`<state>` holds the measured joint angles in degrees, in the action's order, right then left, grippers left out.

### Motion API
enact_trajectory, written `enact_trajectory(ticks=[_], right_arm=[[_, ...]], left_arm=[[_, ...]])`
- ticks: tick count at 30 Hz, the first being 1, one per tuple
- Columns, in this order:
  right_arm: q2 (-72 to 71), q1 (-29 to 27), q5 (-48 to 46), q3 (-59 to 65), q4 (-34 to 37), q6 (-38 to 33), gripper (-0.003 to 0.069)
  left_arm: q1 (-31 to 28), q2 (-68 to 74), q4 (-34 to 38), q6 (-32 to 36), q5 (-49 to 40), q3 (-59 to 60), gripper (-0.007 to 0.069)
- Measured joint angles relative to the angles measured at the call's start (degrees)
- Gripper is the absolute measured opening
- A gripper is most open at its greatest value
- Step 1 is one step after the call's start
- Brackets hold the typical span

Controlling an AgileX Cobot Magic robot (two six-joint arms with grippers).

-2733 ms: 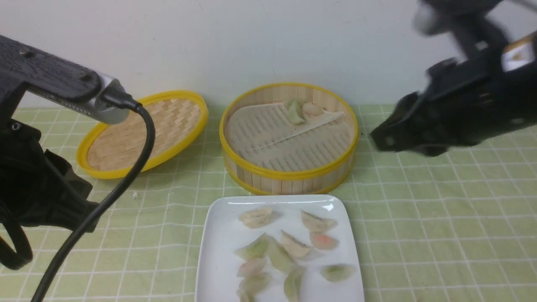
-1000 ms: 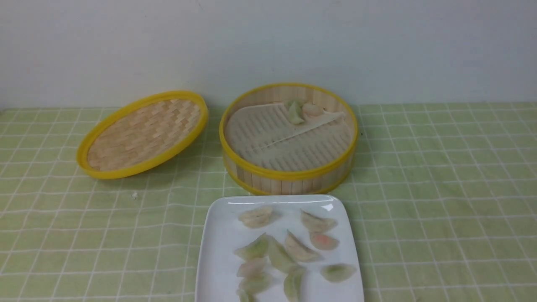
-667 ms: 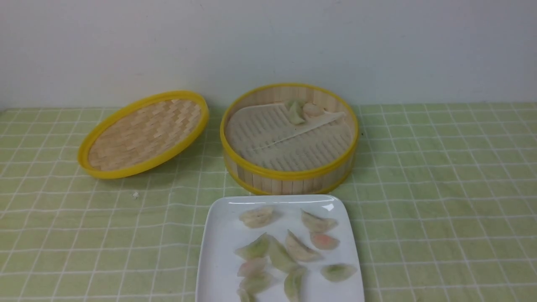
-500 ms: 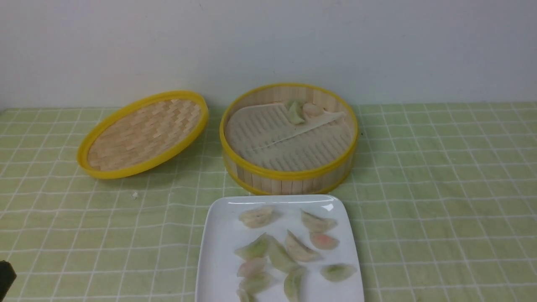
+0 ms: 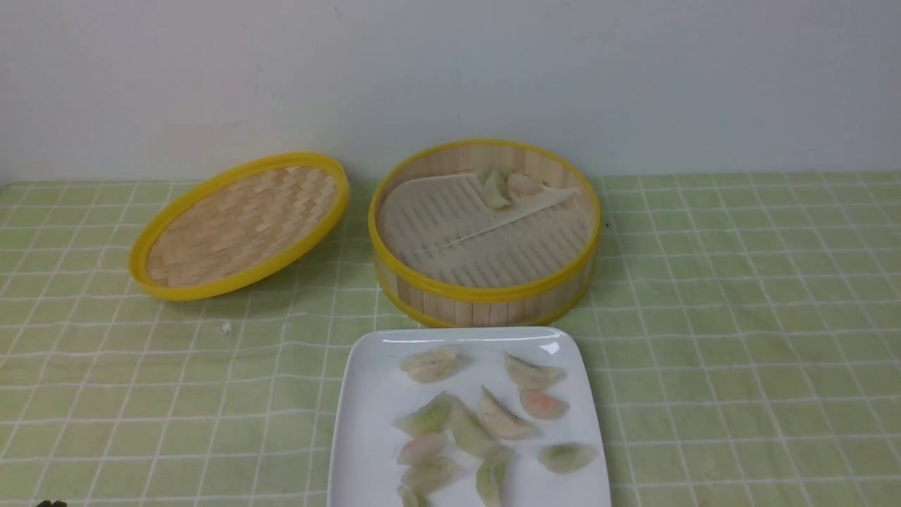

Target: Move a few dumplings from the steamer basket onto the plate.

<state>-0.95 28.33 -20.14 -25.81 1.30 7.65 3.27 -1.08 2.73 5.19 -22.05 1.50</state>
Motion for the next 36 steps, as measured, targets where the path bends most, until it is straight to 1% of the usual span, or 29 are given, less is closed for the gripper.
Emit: enact_trajectory(ticks=[4,26,29,33,36], right_arm=[[0.0,0.0,0.0,0.0,0.0,0.0,-0.0014],[0.0,0.0,0.0,0.0,0.0,0.0,-0.0014],[0.0,0.0,0.0,0.0,-1.3,0.0,-0.0014],[0.0,0.0,-3.0,0.0,-4.3,0.0,-0.0014],[0.0,-0.3,-6.3,0.5,-4.8,0.0,-0.0014]], left_arm=[[-1.5,0.0,0.7,0.0,0.0,0.0,-0.0006],[-1.5,0.0,1.4,0.0,0.0,0.0,-0.0006],[-1.5,0.0,1.4,0.0,0.0,0.0,-0.0006],[-1.5,0.0,1.4,0.0,0.0,0.0,-0.0006],[-1.5,0.0,1.4,0.0,0.0,0.0,-0.0006]])
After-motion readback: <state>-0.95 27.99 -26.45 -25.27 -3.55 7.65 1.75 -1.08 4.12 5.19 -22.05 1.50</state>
